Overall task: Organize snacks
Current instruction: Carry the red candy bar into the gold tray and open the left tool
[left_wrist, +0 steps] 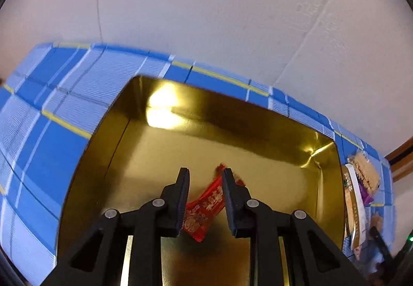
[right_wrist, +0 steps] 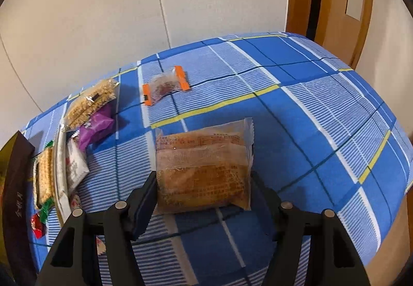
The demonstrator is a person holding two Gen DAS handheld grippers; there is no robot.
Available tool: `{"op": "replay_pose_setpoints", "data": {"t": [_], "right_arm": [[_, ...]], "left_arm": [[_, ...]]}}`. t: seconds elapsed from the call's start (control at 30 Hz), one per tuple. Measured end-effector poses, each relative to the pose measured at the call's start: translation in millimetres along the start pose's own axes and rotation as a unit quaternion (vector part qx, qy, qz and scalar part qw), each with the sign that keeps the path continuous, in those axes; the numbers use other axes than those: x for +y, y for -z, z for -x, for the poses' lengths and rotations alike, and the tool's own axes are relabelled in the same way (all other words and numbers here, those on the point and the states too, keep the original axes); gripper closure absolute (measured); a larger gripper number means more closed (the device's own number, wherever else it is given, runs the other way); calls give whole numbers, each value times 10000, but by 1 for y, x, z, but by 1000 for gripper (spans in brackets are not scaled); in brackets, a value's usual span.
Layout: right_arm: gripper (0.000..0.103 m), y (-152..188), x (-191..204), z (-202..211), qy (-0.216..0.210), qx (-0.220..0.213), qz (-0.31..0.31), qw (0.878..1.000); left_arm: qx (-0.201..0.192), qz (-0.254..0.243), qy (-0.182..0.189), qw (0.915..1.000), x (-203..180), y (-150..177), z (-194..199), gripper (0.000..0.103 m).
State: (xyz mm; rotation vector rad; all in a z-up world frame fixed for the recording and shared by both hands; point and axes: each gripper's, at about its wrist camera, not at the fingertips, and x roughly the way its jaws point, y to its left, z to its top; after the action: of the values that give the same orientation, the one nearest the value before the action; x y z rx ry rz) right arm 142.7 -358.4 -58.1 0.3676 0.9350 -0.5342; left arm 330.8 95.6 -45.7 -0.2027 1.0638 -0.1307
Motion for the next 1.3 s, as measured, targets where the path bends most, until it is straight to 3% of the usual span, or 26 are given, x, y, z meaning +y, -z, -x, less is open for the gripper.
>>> {"op": "replay_pose_setpoints", "data": {"t": [0.1, 0.23, 0.4, 0.57, 0.73, 0.9, 0.97, 1.03, 1.17, 1.3], "right_arm": [[36, 0, 2, 0, -22, -6, -58, 10000], [36, -1, 5, 0, -75, 6, -150, 9999], [36, -1, 6, 0, -145, -13, -212, 9997], [36, -2, 4, 8, -174, -167, -271, 9993], [36, -3, 12, 23, -279, -516, -161, 9981], [36, -2, 36, 35, -652, -804, 173, 9945], [36, -1, 46, 38, -791, -863, 304, 9927], [36, 0, 57, 41, -926, -924, 433, 9905], [36, 2, 76, 47, -1200, -908, 620, 9867], [36, 8, 104, 55, -1457, -803, 913, 9818]], "left_arm": [[130, -83, 18, 9999, 4, 0, -1, 78], [78, -640, -248, 9976, -8, 4, 3, 74], [421, -886, -48, 9952, -13, 12, -4, 74], [354, -1293, -701, 9885, -26, 17, -16, 74], [100, -893, -1221, 9884, -18, 5, -18, 75], [-75, -357, -1066, 9936, -3, -3, -9, 74], [-118, -357, -1000, 9943, -3, 0, -3, 60], [-187, -346, -1149, 9926, -3, 7, 6, 29], [-415, -492, -1248, 9901, -11, 19, 21, 27], [-418, -338, -1175, 9916, -6, 32, 31, 19]]}}
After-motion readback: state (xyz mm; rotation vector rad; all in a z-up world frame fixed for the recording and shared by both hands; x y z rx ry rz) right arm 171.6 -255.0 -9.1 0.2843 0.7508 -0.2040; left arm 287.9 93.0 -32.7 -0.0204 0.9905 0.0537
